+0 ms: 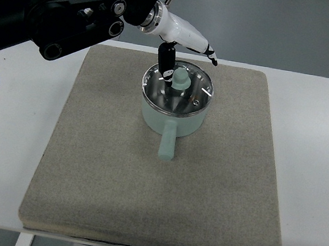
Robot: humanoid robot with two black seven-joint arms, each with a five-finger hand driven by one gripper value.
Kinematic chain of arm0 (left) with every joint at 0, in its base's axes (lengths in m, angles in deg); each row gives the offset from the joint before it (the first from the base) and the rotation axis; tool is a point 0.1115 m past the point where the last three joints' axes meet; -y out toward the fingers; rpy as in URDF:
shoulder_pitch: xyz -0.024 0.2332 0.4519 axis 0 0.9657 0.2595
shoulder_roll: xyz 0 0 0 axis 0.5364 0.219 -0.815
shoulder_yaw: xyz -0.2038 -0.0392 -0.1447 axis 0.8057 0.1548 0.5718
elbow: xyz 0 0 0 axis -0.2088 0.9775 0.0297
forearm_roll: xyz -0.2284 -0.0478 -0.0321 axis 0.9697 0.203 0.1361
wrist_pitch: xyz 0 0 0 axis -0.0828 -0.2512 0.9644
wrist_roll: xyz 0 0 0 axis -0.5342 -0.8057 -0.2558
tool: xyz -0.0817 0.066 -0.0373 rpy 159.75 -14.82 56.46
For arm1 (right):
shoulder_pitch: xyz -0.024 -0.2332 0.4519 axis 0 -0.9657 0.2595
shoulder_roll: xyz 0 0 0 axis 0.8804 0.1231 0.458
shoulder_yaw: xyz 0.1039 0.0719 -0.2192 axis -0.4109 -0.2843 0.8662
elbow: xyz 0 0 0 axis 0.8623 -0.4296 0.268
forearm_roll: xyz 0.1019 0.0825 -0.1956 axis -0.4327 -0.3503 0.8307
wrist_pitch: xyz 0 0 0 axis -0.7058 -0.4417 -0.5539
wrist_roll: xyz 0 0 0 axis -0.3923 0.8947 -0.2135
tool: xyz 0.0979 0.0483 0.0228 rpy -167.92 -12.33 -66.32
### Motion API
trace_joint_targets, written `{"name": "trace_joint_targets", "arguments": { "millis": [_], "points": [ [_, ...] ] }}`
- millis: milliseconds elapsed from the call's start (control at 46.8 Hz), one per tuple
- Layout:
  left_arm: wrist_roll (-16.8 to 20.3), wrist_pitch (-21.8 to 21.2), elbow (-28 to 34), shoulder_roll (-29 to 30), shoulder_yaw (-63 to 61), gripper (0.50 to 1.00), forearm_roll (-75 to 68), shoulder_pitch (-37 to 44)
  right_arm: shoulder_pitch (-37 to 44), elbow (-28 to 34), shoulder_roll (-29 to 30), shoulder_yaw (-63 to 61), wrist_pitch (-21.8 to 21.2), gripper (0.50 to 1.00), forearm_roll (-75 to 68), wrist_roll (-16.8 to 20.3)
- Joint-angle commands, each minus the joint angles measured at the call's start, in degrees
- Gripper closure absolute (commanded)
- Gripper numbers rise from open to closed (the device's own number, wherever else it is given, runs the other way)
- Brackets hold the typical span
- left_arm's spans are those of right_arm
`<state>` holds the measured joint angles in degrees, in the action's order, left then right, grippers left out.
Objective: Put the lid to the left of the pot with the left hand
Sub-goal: 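Close the left hand fingers around the green lid knob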
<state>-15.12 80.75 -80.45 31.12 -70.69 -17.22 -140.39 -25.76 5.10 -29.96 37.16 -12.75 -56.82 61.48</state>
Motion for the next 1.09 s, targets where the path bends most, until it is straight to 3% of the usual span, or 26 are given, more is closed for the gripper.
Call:
{"name": "trace_joint_targets", "arguments": {
  "millis": [0, 193, 364, 599, 770, 1070],
  "points": [
    [0.00, 0.01, 0.20, -0.08, -1.14, 0.516, -1.50, 0.12, 0.00, 0.00, 0.00, 0.00, 0.00, 0.579, -0.02, 0.00],
    [0.01, 0.01, 0.73, -0.35, -1.14, 0.534, -2.21, 0.21, 0.00, 0.00, 0.00, 0.00, 0.00, 0.579, -0.02, 0.00],
    [0.01, 0.01, 0.56, -0.35, -1.14, 0.643, -2.21, 0.04, 0.00, 0.00, 0.00, 0.00, 0.00, 0.579, -0.03, 0.00],
    [0.01, 0.01, 0.29, -0.35, -1.14, 0.711, -2.21, -0.23, 0.00, 0.00, 0.00, 0.00, 0.00, 0.579, 0.06, 0.00],
    [0.01, 0.01, 0.20, -0.35, -1.14, 0.731, -2.12, -0.23, 0.00, 0.00, 0.00, 0.00, 0.00, 0.579, -0.03, 0.00],
    [0.01, 0.01, 0.12, -0.26, -1.14, 0.877, -2.21, -0.31, 0.00, 0.00, 0.00, 0.00, 0.00, 0.579, -0.03, 0.00]
  ]
}}
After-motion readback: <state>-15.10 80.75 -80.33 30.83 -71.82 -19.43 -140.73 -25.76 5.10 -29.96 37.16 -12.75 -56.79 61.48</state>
